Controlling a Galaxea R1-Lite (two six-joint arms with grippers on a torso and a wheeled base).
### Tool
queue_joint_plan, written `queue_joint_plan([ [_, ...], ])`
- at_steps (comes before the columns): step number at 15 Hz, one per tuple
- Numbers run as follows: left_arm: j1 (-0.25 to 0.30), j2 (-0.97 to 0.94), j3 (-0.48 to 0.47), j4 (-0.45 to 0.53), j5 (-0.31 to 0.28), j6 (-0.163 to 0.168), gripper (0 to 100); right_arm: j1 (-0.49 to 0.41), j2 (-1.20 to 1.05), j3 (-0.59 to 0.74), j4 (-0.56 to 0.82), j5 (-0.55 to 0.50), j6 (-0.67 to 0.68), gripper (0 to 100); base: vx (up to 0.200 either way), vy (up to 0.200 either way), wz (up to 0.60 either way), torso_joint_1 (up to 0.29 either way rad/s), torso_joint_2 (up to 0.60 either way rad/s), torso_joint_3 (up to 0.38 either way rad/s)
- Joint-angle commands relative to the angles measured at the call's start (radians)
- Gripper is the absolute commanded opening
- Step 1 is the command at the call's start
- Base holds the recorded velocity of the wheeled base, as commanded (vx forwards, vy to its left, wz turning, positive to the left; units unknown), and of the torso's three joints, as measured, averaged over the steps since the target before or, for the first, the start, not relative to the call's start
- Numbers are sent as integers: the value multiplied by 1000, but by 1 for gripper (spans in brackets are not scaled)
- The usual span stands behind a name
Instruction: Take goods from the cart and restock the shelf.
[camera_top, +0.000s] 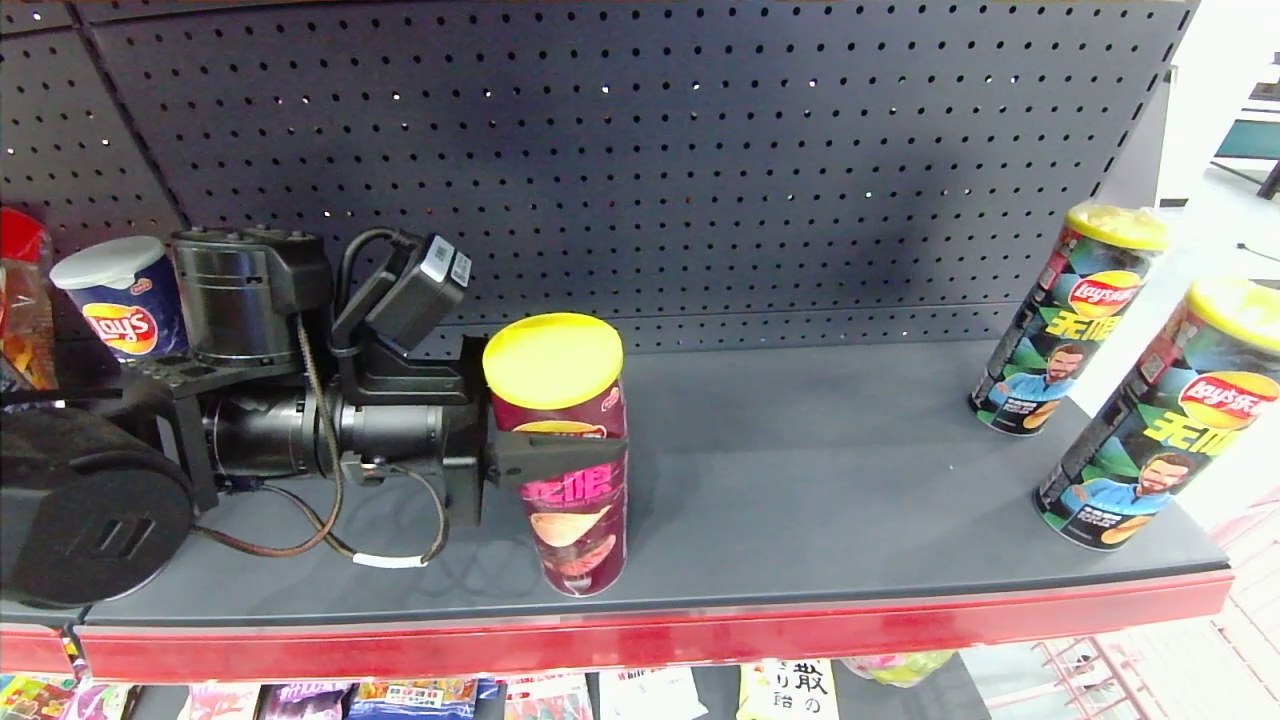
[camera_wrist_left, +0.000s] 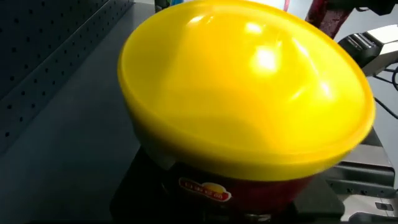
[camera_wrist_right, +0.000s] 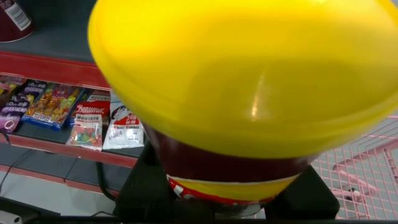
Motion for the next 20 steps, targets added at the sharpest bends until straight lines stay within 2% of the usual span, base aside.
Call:
queue_joint_plan([
  [1, 0, -4, 5, 2, -1, -1, 0, 0, 2, 2, 0, 0, 0, 0, 0, 0, 0, 0, 0, 0],
  [5, -3, -38, 49, 2, 0, -17, 0, 1, 2, 4, 0, 0, 0, 0, 0, 0, 0, 0, 0, 0],
  [10, -1, -47, 53, 4, 0, -21, 0, 0, 13, 5, 0, 3, -2, 0, 0, 0, 0, 0, 0, 0],
  [11, -1, -47, 48, 2, 6, -49, 0, 1, 11, 5, 0, 1, 0, 0, 0, 0, 0, 0, 0, 0],
  [12, -1, -47, 48, 2, 8, -55, 0, 1, 11, 5, 0, 0, -2, 0, 0, 0, 0, 0, 0, 0],
  [20, 2, -53, 65, 4, 17, -61, 0, 1, 11, 4, 0, 0, -2, 0, 0, 0, 0, 0, 0, 0],
])
